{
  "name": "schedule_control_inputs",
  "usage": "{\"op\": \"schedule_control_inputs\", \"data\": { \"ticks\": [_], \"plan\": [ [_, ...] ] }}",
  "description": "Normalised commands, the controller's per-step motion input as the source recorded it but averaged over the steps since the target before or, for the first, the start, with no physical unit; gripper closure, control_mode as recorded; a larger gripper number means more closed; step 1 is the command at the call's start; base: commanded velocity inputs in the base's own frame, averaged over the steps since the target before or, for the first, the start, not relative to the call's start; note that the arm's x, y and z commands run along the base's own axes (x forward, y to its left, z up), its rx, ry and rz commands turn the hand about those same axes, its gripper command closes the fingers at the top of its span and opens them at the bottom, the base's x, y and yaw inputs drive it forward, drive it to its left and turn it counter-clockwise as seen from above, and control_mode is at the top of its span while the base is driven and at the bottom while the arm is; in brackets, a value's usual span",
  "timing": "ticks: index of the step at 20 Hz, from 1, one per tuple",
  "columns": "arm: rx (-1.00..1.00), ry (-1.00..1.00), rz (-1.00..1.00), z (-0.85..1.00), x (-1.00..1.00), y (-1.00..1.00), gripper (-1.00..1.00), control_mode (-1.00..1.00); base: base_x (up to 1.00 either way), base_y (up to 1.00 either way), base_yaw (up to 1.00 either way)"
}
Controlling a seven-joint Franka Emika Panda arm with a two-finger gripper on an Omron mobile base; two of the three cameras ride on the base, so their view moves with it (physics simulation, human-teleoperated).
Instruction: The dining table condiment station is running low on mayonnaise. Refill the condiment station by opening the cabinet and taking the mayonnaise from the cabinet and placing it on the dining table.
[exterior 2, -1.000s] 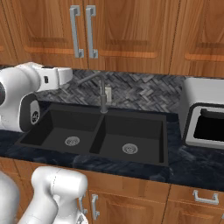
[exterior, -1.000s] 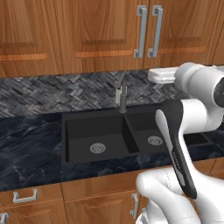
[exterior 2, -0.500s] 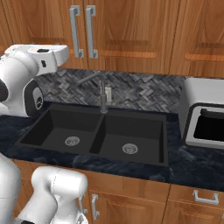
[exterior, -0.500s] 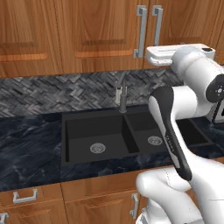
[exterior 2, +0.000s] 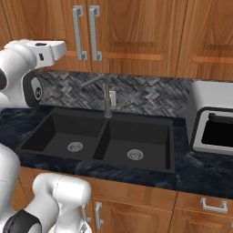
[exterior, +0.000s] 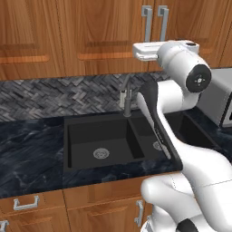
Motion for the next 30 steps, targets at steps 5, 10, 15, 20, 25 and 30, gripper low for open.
{"op": "schedule_control_inputs", "data": {
  "ticks": [5,10,15,20,25,30],
  "plan": [
    [0.0,0.25,0.05,0.0,0.63,0.01,-1.0,-1.0,0.0,0.0,0.0],
    [0.02,0.16,0.04,0.0,0.62,-0.1,-1.0,-1.0,0.0,0.0,0.0],
    [0.0,0.05,0.0,0.02,0.54,-0.1,-1.0,-1.0,0.0,0.0,0.0],
    [0.0,0.03,0.0,0.0,0.43,-0.13,-1.0,-1.0,0.0,0.0,0.0],
    [0.0,0.02,0.0,0.0,0.43,-0.08,-1.0,-1.0,0.0,0.0,0.0],
    [0.0,0.0,0.0,0.0,0.38,-0.04,-1.0,-1.0,0.0,0.0,0.0]
  ]
}}
